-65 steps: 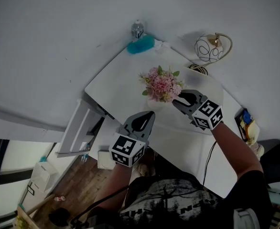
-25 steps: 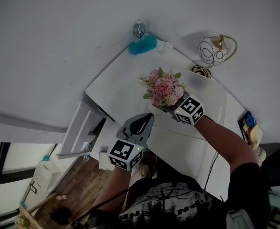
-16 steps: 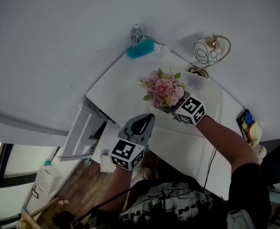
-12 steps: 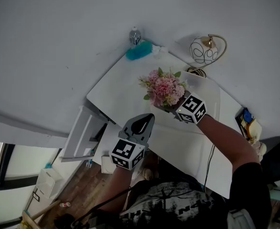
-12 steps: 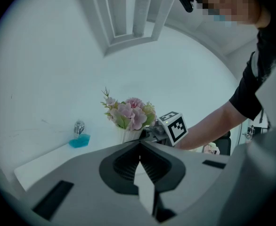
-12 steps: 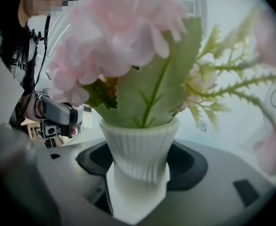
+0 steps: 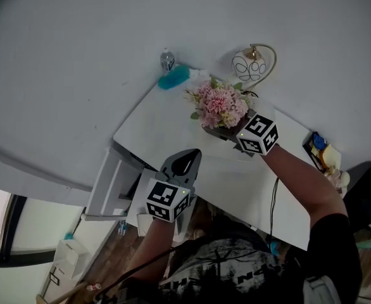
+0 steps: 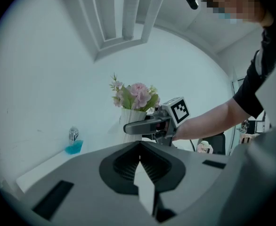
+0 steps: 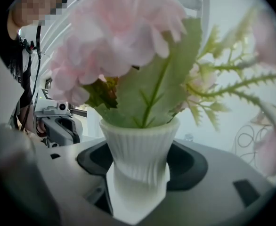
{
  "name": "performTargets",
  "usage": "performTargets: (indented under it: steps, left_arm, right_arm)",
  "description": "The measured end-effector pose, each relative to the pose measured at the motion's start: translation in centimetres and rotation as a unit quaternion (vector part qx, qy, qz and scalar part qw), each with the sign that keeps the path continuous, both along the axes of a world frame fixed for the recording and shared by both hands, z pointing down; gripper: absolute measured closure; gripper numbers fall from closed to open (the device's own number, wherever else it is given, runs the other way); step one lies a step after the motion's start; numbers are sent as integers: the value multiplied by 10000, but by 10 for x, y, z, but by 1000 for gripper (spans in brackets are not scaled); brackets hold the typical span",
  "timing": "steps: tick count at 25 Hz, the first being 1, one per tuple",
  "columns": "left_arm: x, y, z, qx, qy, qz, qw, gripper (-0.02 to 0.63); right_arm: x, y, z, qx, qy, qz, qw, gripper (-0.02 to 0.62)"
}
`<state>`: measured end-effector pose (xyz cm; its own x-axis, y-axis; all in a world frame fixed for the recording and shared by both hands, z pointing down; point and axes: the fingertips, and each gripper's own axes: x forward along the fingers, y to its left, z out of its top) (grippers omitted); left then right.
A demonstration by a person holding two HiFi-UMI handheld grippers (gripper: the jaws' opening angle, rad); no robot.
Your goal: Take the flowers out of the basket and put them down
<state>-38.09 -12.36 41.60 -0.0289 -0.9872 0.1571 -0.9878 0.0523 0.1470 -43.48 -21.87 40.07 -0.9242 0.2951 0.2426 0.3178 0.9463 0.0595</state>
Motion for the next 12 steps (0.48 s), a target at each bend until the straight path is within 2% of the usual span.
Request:
performTargets:
  steps: [8,12]
  left_arm:
    - [27,13,-15,67,-115,387,9992,592]
    - [52,16,-19,94,-192,577,9981,592]
  right_arm:
    - [37,6,-47,80,-209,514,9984,261]
    - [69,5,-69,131,-434,805,9957,261]
